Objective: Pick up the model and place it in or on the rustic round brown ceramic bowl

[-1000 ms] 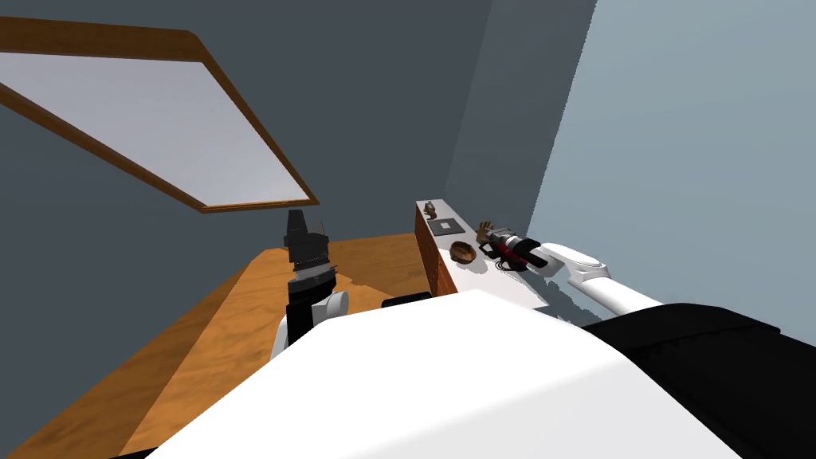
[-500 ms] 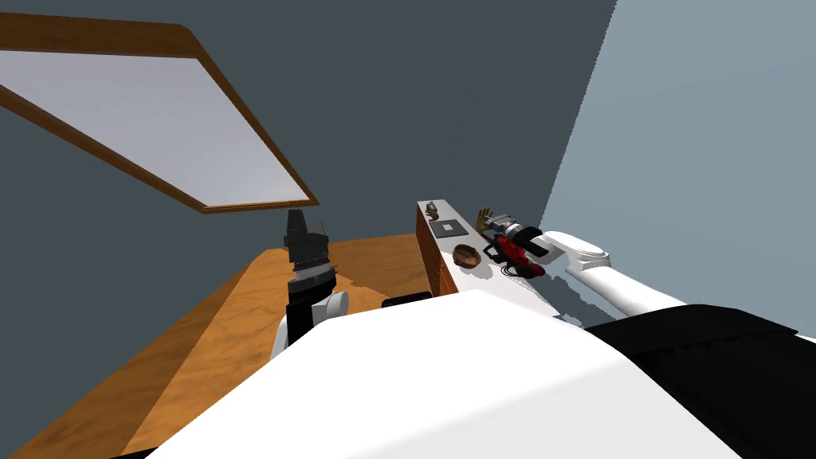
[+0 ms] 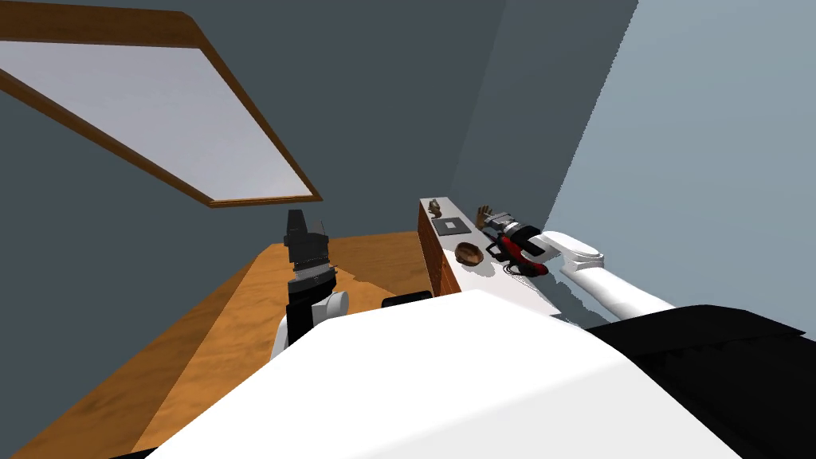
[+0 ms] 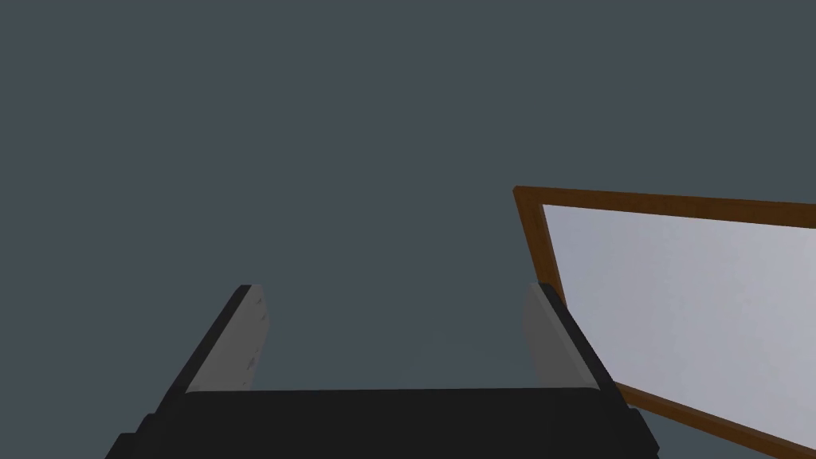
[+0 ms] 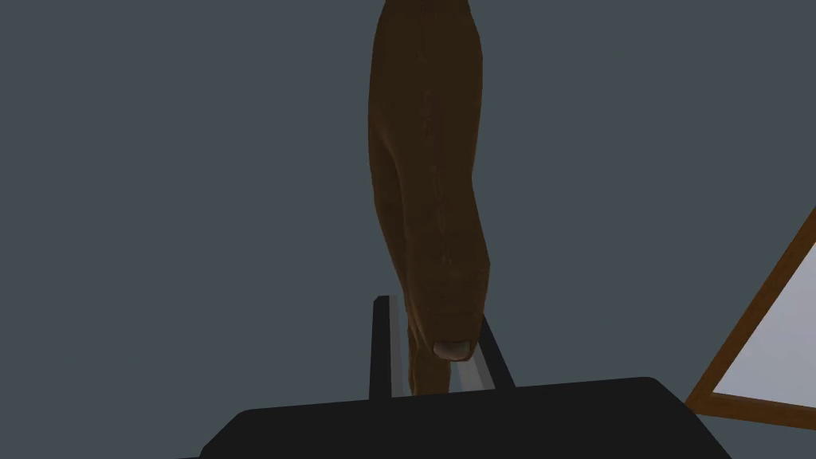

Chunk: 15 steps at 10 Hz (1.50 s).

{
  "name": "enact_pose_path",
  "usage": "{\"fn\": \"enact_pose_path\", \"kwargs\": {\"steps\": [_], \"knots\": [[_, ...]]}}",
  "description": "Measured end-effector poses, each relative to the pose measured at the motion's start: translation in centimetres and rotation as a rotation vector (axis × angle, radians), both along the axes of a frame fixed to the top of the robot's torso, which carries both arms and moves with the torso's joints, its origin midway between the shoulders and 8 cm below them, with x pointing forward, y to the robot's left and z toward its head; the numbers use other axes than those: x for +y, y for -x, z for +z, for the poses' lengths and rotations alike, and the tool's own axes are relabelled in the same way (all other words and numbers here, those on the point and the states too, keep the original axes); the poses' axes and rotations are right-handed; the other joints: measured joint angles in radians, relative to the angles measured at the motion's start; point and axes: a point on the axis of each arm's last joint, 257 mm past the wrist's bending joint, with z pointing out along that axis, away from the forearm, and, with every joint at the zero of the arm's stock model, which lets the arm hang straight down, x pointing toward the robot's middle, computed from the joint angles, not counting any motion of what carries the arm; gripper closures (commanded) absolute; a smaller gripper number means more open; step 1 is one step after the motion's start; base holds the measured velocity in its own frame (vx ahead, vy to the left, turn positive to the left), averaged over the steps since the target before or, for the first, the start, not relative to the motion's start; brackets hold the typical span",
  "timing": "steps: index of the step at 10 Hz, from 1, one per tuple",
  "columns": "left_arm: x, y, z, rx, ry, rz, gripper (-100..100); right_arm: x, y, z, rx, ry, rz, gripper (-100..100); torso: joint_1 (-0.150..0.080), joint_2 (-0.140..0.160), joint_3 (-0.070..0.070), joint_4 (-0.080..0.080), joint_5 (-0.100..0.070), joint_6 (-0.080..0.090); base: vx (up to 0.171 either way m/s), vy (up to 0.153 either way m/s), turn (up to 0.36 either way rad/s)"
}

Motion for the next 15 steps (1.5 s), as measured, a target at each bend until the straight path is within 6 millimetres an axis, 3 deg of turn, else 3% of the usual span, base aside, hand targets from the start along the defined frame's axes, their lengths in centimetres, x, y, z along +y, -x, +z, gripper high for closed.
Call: {"fn": "enact_pose_path", "kwargs": {"steps": [6, 7, 11, 12, 13, 15], "knots": [[0.0, 0.0, 0.0, 0.0, 0.0, 0.0, 0, -0.7, 3.5, -10.5, 0.15, -0.11, -0.091, 100, -0.001, 0.0, 0.0, 0.0, 0.0, 0.002, -0.093, 0.025, 0.053], [0.0, 0.0, 0.0, 0.0, 0.0, 0.0, 0, -0.7, 3.7, -10.9, 0.157, -0.113, -0.094, -100, -0.002, -0.003, -0.001, 0.001, 0.001, 0.002, -0.009, 0.003, -0.005], [0.0, 0.0, 0.0, 0.0, 0.0, 0.0, 0, -0.7, 3.7, -10.9, 0.157, -0.112, -0.094, -100, -0.003, -0.007, -0.003, 0.0, 0.001, 0.001, 0.0, 0.0, 0.0], [0.0, 0.0, 0.0, 0.0, 0.0, 0.0, 0, -0.7, 3.7, -10.9, 0.157, -0.112, -0.094, 0, -0.003, -0.007, -0.003, 0.0, 0.001, 0.001, 0.0, 0.0, 0.0], [0.0, 0.0, 0.0, 0.0, 0.0, 0.0, 0, -0.7, 3.7, -10.9, 0.157, -0.112, -0.094, -100, -0.003, -0.007, -0.003, 0.0, 0.001, 0.001, 0.015, 0.009, -0.045], [0.0, 0.0, 0.0, 0.0, 0.0, 0.0, 0, -1.0, 3.8, -9.7, 0.159, -0.11, -0.088, -100, -0.001, -0.008, -0.004, 0.0, 0.001, 0.001, 0.027, 0.024, -0.036]]}}
